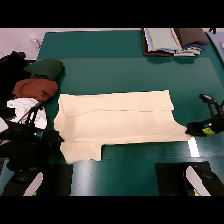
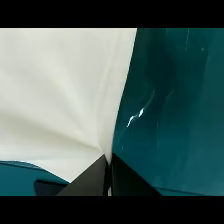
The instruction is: Fold the shirts.
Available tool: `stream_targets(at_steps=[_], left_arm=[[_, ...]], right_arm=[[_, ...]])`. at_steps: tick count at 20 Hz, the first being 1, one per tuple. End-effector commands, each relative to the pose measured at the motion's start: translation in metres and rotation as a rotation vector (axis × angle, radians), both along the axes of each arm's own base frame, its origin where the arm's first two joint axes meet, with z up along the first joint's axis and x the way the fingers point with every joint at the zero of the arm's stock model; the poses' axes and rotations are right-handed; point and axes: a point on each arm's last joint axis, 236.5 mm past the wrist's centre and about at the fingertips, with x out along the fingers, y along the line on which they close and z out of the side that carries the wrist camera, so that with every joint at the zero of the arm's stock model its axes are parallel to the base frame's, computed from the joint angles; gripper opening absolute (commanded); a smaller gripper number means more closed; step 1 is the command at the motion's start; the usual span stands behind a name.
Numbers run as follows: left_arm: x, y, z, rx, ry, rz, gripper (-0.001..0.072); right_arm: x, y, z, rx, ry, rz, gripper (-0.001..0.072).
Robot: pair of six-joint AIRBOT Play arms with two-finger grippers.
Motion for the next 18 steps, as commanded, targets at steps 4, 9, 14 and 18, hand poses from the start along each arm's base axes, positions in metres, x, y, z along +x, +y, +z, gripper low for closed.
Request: stream_targets(at_steps=[4,9,14,18], left_arm=[[0.104,0.012,0.013,0.061,-0.138,-0.022,0.0024],[0.196,0.021,0.004,0.099,-0.159,-0.019,0.0026],[0.235,0.024,-0.002,0.105,-0.207,0.02,0.0222],[0.241,0.023,0.011,0.093,-0.217,0.048,0.0548]], right_arm=[[0.081,0.002,0.018,0.029,-0.116,0.006,0.0017],[0.152,0.015,0.005,0.04,-0.102,0.035,0.0017],[0.202,0.025,-0.005,0.085,-0.106,0.046,0.0279],[0.22,0.021,0.006,0.225,-0.168,0.018,0.0459]])
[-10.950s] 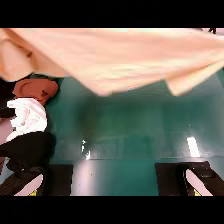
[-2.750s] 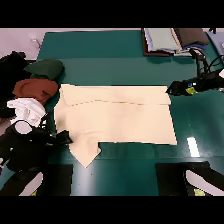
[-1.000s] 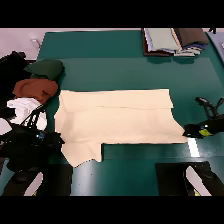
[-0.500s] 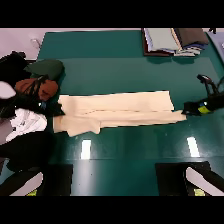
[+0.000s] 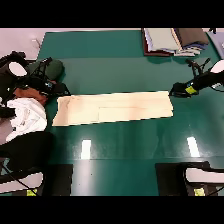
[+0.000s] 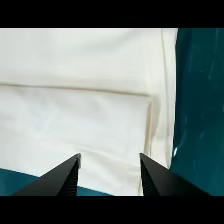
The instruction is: Fold the shirts.
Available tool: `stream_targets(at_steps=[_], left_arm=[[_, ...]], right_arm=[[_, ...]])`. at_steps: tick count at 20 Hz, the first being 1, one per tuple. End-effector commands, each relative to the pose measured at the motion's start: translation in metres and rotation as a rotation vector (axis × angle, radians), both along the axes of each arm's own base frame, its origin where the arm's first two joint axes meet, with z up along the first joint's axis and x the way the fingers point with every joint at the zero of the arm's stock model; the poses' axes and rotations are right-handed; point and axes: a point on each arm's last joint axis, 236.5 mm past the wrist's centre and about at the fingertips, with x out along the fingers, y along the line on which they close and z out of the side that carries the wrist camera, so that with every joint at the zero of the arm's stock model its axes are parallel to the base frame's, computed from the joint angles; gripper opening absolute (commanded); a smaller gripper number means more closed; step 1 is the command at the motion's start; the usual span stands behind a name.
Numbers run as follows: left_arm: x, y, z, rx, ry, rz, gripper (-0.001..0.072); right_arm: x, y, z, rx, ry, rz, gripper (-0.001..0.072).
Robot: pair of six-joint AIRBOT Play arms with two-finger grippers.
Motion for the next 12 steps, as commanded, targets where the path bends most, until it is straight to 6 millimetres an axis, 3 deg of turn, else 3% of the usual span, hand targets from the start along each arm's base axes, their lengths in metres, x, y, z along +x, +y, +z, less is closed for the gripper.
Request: stream_targets(at_steps=[1,2,3,4,5,7,10,12], left_arm=[[0.008,-0.002,0.009,-0.015,-0.009,0.013,0.0548],[0.008,-0.005,0.01,-0.029,-0.007,0.012,0.0441],[0.007,-0.009,0.012,-0.047,-0.006,0.009,0.0153],[0.008,-0.013,0.014,-0.065,-0.008,0.009,0.0037],[0.009,-0.018,0.017,-0.089,-0.015,0.012,0.0035],[0.012,-0.032,0.02,-0.105,-0.037,-0.004,0.0026],[0.01,-0.073,0.019,-0.109,-0.069,-0.073,0.0026],[0.002,-0.105,0.007,-0.119,-0.035,-0.112,0.0026]], right_arm=[[0.01,-0.009,0.002,0.094,-0.023,-0.026,0.0459],[0.002,-0.02,-0.006,0.102,0.001,-0.046,0.0466],[-0.009,-0.03,-0.016,0.116,0.039,-0.082,0.0539],[-0.02,-0.039,-0.028,0.129,0.072,-0.114,0.0562],[-0.031,-0.047,-0.04,0.141,0.098,-0.14,0.0562],[-0.042,-0.044,-0.058,0.218,0.124,-0.162,0.0563],[-0.04,-0.017,-0.076,0.371,0.143,-0.177,0.0562],[-0.032,0.009,-0.083,0.449,0.157,-0.157,0.0553]])
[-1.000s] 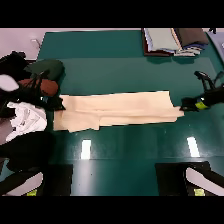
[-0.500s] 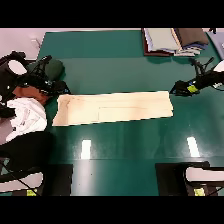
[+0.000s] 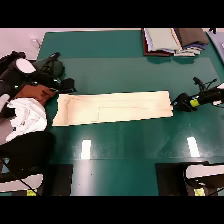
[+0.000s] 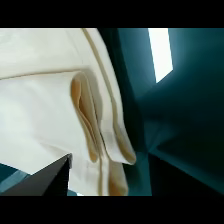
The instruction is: Fold the shirts.
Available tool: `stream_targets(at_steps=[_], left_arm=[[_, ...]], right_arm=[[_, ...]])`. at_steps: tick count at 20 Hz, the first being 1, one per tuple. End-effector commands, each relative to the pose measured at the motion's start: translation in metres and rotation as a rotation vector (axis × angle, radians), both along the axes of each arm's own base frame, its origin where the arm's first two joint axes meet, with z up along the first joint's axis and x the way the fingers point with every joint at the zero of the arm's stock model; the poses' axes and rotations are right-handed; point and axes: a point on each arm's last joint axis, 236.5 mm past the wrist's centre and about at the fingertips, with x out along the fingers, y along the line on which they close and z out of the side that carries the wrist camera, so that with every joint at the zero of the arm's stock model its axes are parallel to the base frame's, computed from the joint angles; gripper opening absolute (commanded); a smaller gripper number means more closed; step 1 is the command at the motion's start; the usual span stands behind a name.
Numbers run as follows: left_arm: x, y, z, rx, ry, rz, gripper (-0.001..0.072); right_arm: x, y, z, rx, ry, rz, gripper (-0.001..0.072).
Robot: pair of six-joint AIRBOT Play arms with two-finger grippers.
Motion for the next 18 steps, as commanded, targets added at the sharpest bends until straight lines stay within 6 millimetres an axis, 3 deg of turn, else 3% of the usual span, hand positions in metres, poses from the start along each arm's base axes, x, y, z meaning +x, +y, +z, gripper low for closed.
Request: stream_targets(at_steps=[1,2,3,5,7,11,15,18], left_arm=[[-0.01,-0.051,-0.015,-0.018,0.028,-0.062,0.0026],[-0.014,-0.066,-0.024,-0.02,0.045,-0.079,0.0026],[-0.016,-0.082,-0.031,-0.024,0.049,-0.09,0.0026],[-0.014,-0.11,-0.043,-0.028,0.019,-0.115,0.0025],[-0.012,-0.134,-0.053,-0.049,0.012,-0.124,0.0026],[-0.003,-0.171,-0.077,-0.059,0.049,-0.172,0.0025],[0.011,-0.2,-0.091,-0.081,0.058,-0.197,0.0026],[0.008,-0.207,-0.102,-0.079,0.086,-0.214,0.0025]], right_arm=[[0.01,0.039,-0.015,0.137,-0.005,0.008,0.052],[0.012,0.046,-0.021,0.119,-0.009,0.028,0.0386],[0.017,0.054,-0.024,0.099,-0.028,0.045,0.0302],[0.027,0.061,-0.015,0.062,-0.085,0.058,0.0018],[0.038,0.06,0.015,0.036,-0.169,0.072,0.0018],[0.058,0.075,0.12,0.003,-0.382,0.152,0.0017],[0.06,0.128,0.209,-0.002,-0.552,0.238,0.0017],[0.053,0.176,0.254,0.021,-0.641,0.327,0.0017]])
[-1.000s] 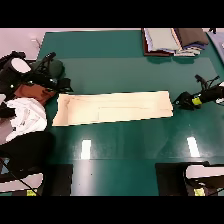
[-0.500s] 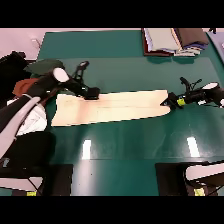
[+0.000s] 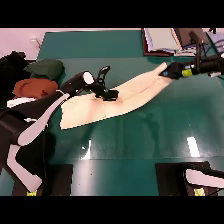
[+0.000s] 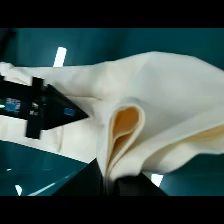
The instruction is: Fold the shirts.
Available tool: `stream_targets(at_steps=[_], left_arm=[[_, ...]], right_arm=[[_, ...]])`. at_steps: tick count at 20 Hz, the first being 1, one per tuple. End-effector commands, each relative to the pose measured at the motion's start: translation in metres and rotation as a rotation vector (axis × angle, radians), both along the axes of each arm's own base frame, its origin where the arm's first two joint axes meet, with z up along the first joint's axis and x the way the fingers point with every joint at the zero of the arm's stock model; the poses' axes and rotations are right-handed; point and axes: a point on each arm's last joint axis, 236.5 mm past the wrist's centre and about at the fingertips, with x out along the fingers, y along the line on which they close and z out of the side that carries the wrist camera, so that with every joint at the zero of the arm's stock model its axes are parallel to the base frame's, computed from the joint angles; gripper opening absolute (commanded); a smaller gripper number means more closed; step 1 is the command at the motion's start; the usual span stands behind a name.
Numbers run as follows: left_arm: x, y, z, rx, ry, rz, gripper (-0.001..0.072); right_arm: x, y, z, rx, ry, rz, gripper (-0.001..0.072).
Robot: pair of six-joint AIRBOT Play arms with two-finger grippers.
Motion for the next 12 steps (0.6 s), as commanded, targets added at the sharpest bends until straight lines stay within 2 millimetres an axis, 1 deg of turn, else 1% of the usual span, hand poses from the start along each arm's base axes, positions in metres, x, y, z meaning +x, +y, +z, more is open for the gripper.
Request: stream_targets(at_steps=[1,4,6,7,8,9,10,11,12], left_arm=[[0.001,-0.01,-0.011,0.003,0.016,-0.019,0.0026],[0.002,-0.005,-0.012,0.017,0.011,-0.02,0.0025],[0.003,0.004,-0.018,0.062,0.001,-0.039,0.0026],[0.004,0.01,-0.017,0.077,0.007,-0.045,0.0025],[0.007,0.017,-0.008,0.076,0.016,-0.046,0.0025],[0.015,0.029,0.005,0.074,0.011,-0.035,0.0025],[0.029,0.046,0.027,0.07,-0.019,-0.011,0.0025],[0.043,0.069,0.05,0.074,-0.061,0.023,0.0026],[0.058,0.099,0.081,0.079,-0.114,0.067,0.0026]], right_arm=[[-0.012,0.052,0.058,0.021,-0.101,0.089,0.0017],[-0.02,0.088,0.074,0.039,-0.125,0.157,0.0017],[-0.023,0.111,0.08,0.052,-0.137,0.197,0.0017],[-0.024,0.122,0.083,0.057,-0.148,0.213,0.0017],[-0.027,0.134,0.085,0.062,-0.157,0.238,0.0018],[-0.03,0.146,0.086,0.067,-0.16,0.26,0.0017],[-0.033,0.161,0.088,0.077,-0.162,0.282,0.0018],[-0.036,0.176,0.089,0.085,-0.17,0.305,0.0018],[-0.041,0.196,0.088,0.095,-0.179,0.337,0.0018]])
